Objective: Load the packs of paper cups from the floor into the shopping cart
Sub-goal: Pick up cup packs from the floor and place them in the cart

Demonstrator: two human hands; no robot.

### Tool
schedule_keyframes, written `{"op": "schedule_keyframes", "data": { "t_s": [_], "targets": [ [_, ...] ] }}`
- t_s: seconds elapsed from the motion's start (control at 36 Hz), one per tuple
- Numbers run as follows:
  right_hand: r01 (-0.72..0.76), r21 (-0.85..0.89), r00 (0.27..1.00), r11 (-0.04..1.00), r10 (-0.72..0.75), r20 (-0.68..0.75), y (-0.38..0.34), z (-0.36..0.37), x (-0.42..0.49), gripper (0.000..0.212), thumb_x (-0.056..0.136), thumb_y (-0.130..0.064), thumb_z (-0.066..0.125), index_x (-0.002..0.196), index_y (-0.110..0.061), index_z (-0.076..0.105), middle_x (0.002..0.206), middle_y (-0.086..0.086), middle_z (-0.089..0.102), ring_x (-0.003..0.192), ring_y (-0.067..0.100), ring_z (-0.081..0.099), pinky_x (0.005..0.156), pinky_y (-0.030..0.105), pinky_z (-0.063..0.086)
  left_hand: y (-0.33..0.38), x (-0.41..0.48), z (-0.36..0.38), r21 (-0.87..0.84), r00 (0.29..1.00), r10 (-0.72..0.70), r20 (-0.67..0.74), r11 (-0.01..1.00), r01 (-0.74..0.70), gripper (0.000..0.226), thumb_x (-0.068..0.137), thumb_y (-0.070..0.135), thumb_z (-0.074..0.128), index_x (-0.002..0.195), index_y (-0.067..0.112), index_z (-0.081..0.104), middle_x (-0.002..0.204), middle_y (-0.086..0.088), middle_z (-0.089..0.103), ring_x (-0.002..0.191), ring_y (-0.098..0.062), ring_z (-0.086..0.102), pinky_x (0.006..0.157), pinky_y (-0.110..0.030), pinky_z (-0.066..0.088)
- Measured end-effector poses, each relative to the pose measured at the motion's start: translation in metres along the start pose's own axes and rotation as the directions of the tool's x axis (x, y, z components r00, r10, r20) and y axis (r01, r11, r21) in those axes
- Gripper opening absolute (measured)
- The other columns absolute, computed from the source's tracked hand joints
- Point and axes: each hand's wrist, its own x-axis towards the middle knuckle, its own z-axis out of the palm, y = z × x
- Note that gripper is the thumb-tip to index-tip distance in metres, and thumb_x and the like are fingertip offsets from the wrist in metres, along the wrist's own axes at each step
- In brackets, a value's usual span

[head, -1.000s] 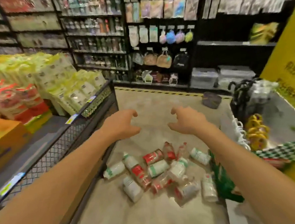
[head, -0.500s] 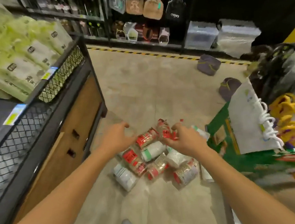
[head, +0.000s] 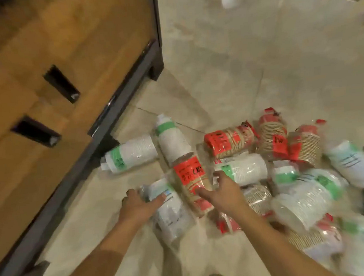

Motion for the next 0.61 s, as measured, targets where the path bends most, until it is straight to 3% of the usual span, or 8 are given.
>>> {"op": "schedule_keyframes", "data": {
  "t_s": [0.08, 0.14, 0.19, 0.25, 0.31, 0.42, 0.53, 0.61],
  "targets": [
    [0.009, 0.005, 1.000, 1.000, -0.009, -0.029, 0.026, 0.047, 0.075, 0.081, 0.069, -0.047, 0.092, 0.131, -0.010, 0.054, 0.114, 0.007, 0.066, 0.099, 0.025, 0.066, 0.088, 0.036, 0.054, -0.039, 0.074, 0.047, -0.041, 0.997, -0.081, -0.005, 0.996, 0.081, 0.125, 0.037, 0.089, 0.077, 0.136, 0.018, 0.046, 0.134, -0.002, 0.054, 0.123, -0.029, 0.056, 0.105, -0.045, 0.047],
    [0.028, -0.011, 0.997, 1.000, -0.029, -0.074, 0.042, 0.077, 0.121, 0.093, 0.053, -0.070, 0.088, 0.121, -0.014, 0.058, 0.111, 0.006, 0.064, 0.101, 0.026, 0.066, 0.090, 0.041, 0.057, -0.069, 0.130, 0.081, -0.095, 0.988, -0.148, -0.054, 0.985, 0.142, 0.134, 0.021, 0.099, 0.069, 0.137, 0.033, 0.050, 0.133, 0.002, 0.059, 0.119, -0.026, 0.059, 0.104, -0.042, 0.048],
    [0.027, -0.041, 0.993, 0.999, -0.031, -0.115, 0.057, 0.104, 0.160, 0.119, 0.034, -0.094, 0.071, 0.123, -0.016, 0.056, 0.114, 0.008, 0.065, 0.106, 0.029, 0.066, 0.091, 0.047, 0.057, -0.082, 0.159, 0.104, -0.218, 0.976, -0.181, -0.122, 0.964, 0.152, 0.142, 0.014, 0.098, 0.070, 0.143, 0.047, 0.037, 0.134, 0.006, 0.058, 0.119, -0.023, 0.061, 0.102, -0.041, 0.051],
    [0.010, -0.073, 0.994, 0.997, -0.018, -0.110, 0.061, 0.123, 0.178, 0.138, 0.029, -0.091, 0.066, 0.139, -0.013, 0.039, 0.131, 0.013, 0.058, 0.121, 0.035, 0.058, 0.099, 0.052, 0.052, -0.075, 0.159, 0.113, -0.300, 0.968, -0.175, -0.182, 0.947, 0.115, 0.140, 0.017, 0.089, 0.080, 0.142, 0.045, 0.036, 0.135, 0.007, 0.055, 0.116, -0.023, 0.062, 0.100, -0.041, 0.053],
    [0.002, -0.118, 0.993, 0.993, -0.016, -0.119, 0.057, 0.131, 0.182, 0.138, 0.039, -0.081, 0.079, 0.146, -0.011, 0.026, 0.140, 0.016, 0.051, 0.128, 0.039, 0.053, 0.104, 0.053, 0.048, -0.065, 0.155, 0.117, -0.350, 0.962, -0.183, -0.203, 0.931, 0.103, 0.134, 0.027, 0.076, 0.091, 0.142, 0.030, 0.039, 0.136, 0.000, 0.051, 0.115, -0.027, 0.062, 0.100, -0.041, 0.053],
    [-0.026, -0.193, 0.982, 0.981, -0.011, -0.188, 0.057, 0.138, 0.182, 0.117, 0.060, -0.070, 0.085, 0.143, -0.007, 0.032, 0.135, 0.017, 0.053, 0.125, 0.039, 0.054, 0.101, 0.051, 0.049, -0.054, 0.151, 0.112, -0.395, 0.964, -0.204, -0.173, 0.911, 0.122, 0.109, 0.060, 0.040, 0.096, 0.146, 0.016, 0.035, 0.134, -0.011, 0.052, 0.108, -0.033, 0.062, 0.088, -0.035, 0.053],
    [0.022, -0.144, 0.979, 0.989, -0.051, -0.200, 0.042, 0.124, 0.160, 0.116, 0.050, -0.076, 0.082, 0.137, -0.011, 0.042, 0.122, 0.011, 0.062, 0.114, 0.034, 0.061, 0.096, 0.049, 0.053, -0.044, 0.134, 0.085, -0.436, 0.965, -0.189, -0.182, 0.895, 0.093, 0.103, 0.061, 0.033, 0.097, 0.139, 0.017, 0.031, 0.117, -0.007, 0.058, 0.088, -0.027, 0.059, 0.082, -0.034, 0.052],
    [0.056, -0.116, 0.971, 0.992, -0.081, -0.224, 0.017, 0.098, 0.126, 0.121, 0.038, -0.085, 0.070, 0.134, -0.016, 0.048, 0.116, 0.006, 0.065, 0.107, 0.030, 0.064, 0.092, 0.047, 0.056, -0.028, 0.099, 0.045, -0.480, 0.972, -0.160, -0.169, 0.875, 0.061, 0.105, 0.063, 0.032, 0.096, 0.140, 0.021, 0.026, 0.114, -0.007, 0.059, 0.093, -0.029, 0.060, 0.082, -0.035, 0.050]
  ]
}}
